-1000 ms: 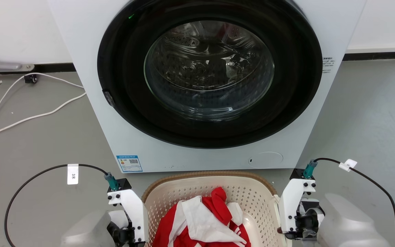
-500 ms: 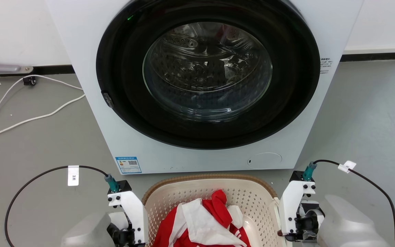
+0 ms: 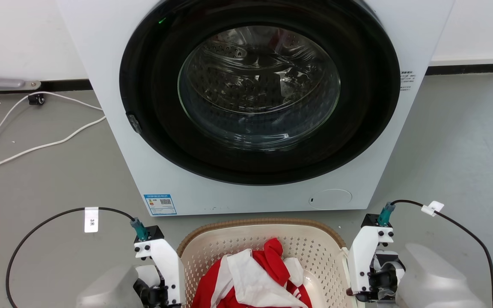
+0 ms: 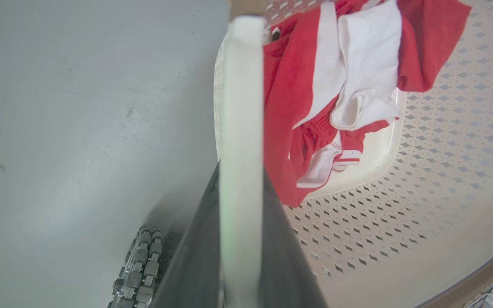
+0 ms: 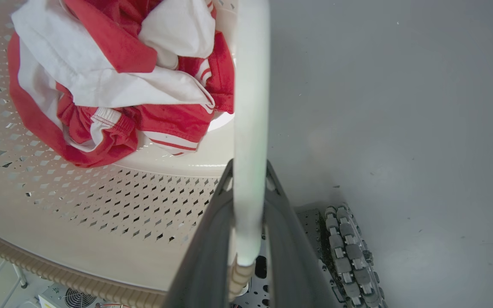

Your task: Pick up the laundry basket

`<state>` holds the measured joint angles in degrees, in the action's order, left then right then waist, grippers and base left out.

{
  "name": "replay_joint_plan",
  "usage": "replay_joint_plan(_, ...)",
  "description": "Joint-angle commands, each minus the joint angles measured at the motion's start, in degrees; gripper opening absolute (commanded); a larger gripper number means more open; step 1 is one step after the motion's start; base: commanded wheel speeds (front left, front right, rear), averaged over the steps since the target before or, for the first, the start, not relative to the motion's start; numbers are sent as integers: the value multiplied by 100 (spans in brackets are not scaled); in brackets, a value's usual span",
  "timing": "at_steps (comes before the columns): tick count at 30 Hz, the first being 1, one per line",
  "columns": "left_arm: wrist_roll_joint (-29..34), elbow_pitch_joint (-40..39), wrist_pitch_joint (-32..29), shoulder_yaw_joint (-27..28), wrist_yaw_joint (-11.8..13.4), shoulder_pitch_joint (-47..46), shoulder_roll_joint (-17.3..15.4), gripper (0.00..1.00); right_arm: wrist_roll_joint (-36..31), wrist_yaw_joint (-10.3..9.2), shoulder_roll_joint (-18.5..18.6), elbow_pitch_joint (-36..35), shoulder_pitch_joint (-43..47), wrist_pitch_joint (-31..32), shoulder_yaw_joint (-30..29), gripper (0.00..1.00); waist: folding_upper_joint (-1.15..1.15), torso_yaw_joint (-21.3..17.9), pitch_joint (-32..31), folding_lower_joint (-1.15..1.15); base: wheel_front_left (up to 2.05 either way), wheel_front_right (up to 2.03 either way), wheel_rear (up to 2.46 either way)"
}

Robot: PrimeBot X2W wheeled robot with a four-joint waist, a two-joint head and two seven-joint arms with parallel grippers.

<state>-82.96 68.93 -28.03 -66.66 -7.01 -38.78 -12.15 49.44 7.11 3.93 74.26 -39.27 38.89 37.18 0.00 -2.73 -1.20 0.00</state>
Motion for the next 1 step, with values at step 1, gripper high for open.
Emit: replay_joint_plan(1, -49, -117, 4, -1, -90, 28, 202, 0, 60, 71, -199, -74, 52, 12, 14, 0, 0, 3, 1, 0, 0, 0, 0)
